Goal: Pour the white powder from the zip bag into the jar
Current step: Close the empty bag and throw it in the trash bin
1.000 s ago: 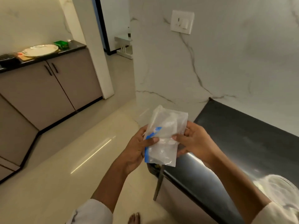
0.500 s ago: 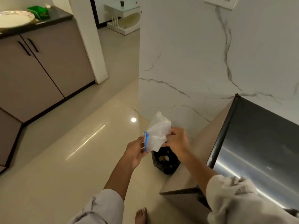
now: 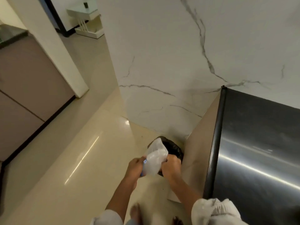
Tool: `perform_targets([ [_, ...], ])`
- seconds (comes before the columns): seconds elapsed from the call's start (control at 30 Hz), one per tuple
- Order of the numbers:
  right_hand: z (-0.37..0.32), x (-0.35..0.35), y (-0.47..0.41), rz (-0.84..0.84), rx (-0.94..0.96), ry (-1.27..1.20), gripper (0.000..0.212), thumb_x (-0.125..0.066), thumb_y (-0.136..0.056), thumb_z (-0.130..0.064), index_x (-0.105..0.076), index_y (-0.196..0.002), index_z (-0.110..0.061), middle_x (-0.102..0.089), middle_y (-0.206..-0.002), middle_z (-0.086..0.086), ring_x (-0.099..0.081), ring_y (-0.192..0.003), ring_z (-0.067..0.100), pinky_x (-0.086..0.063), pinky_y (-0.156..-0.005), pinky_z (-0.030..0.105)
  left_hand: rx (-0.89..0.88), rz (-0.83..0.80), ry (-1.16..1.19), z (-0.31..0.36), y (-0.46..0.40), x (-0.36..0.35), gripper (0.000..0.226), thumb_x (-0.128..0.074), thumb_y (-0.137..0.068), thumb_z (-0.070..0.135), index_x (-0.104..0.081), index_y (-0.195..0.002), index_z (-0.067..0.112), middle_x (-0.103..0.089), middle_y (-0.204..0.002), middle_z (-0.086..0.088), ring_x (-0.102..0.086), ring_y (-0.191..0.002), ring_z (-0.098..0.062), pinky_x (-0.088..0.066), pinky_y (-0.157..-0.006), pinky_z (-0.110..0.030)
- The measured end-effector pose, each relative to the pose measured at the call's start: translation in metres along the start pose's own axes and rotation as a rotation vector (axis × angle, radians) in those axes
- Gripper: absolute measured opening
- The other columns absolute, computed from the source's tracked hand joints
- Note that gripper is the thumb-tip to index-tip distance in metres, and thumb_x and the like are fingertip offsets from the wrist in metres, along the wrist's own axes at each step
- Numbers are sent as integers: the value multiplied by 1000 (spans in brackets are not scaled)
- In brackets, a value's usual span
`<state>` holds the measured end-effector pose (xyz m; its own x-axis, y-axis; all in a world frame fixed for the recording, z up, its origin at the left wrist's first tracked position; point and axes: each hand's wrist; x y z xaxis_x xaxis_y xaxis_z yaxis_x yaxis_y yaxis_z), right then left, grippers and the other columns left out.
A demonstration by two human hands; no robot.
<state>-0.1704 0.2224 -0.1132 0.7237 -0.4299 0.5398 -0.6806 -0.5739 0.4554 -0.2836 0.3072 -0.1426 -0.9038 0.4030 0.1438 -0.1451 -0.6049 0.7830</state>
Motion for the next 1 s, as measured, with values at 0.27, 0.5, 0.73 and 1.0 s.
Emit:
perform_targets([
  [0.27, 52, -57, -71, 463, -249, -228, 21, -53, -82, 6, -64, -74, -10, -63, -78, 8, -59, -77, 29, -51, -68, 37, -133, -223, -341, -3, -101, -18, 18, -43, -98, 44, -53, -92, 31, -60, -95, 5, -58, -89, -14, -52, -90, -41],
  [0.5, 92, -96, -153, 853, 46, -143, 27, -62, -86, 6, -67, -113, 2, -64, -115, 7, -60, -100, 12, -50, -84, 15, -249, -335, -383, -5, -217, -27, 18, -49, -98, 32, -66, -104, 31, -69, -105, 10, -65, -100, -9, -54, -93, -36],
  [0.73, 216, -199, -259, 451, -145, 224, 60, -73, -74, 6, -56, -131, -1, -56, -126, 30, -60, -112, 44, -54, -89, 52, -311, -363, -497, -47, -294, -29, 17, -50, -98, 26, -67, -98, 29, -71, -96, 5, -67, -93, -15, -56, -89, -42],
  [1.0, 129, -154, -169, 447, -31, 112, 37, -61, -89, 0, -60, -125, -6, -53, -130, 11, -57, -117, 25, -49, -96, 29, -491, -383, -533, -15, -222, -49, 21, -48, -100, 23, -66, -101, 34, -67, -104, 17, -62, -98, -3, -51, -85, -21],
])
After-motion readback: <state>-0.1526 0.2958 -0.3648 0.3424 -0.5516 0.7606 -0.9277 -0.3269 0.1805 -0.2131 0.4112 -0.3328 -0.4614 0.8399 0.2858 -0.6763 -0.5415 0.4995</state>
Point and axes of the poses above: each hand's wrist, its own y-axis away from the middle knuckle, its own x-axis out of the back of the hand, z = x × y
